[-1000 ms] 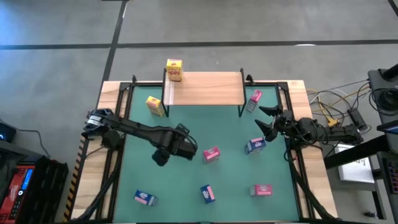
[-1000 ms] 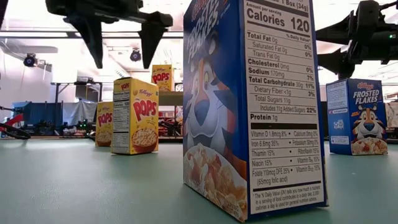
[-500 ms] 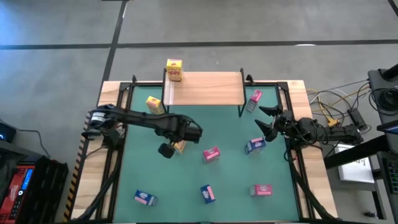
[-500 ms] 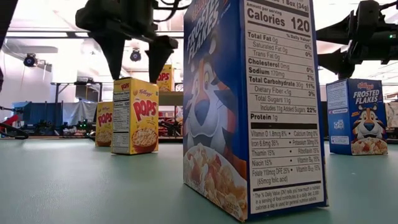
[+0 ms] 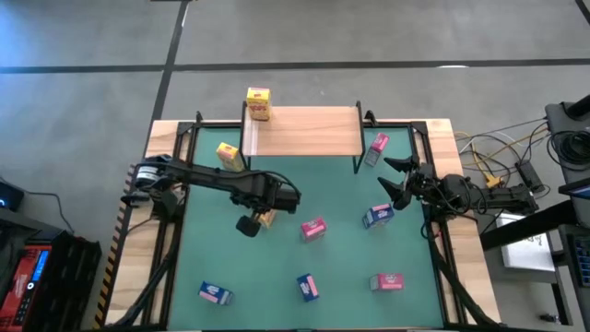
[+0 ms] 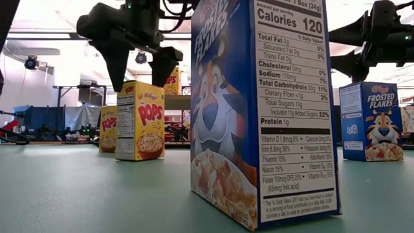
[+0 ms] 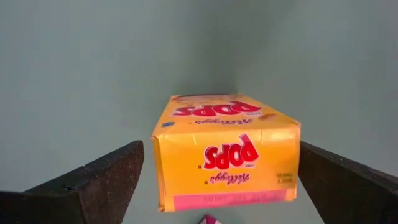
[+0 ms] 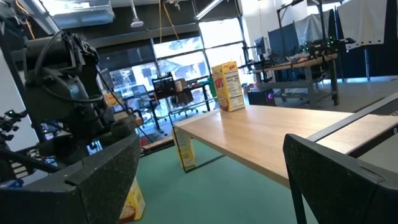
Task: Stack cereal on shelf
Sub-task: Put the bottom yellow cereal box on the shelf
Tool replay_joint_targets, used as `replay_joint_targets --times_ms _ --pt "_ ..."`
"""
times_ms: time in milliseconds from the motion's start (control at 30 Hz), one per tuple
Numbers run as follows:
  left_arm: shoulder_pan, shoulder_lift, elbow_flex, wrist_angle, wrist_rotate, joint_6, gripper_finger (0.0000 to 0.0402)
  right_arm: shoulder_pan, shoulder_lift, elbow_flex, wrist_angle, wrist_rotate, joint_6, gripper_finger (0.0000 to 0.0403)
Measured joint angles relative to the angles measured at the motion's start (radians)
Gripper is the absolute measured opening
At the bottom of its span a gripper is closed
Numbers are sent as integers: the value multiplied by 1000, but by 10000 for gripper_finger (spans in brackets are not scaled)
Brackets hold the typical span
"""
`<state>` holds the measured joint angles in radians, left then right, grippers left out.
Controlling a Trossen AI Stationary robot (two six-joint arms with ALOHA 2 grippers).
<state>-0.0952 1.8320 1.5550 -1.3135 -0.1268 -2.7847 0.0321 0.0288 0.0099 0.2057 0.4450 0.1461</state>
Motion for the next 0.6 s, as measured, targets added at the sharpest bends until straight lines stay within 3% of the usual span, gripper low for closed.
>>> replay_joint_targets --times_ms 300,600 --pt "2 0 -39 47 4 -3 380 0 0 0 0 0 0 384" --pt "1 0 -39 48 -22 24 297 0 0 0 0 0 0 384"
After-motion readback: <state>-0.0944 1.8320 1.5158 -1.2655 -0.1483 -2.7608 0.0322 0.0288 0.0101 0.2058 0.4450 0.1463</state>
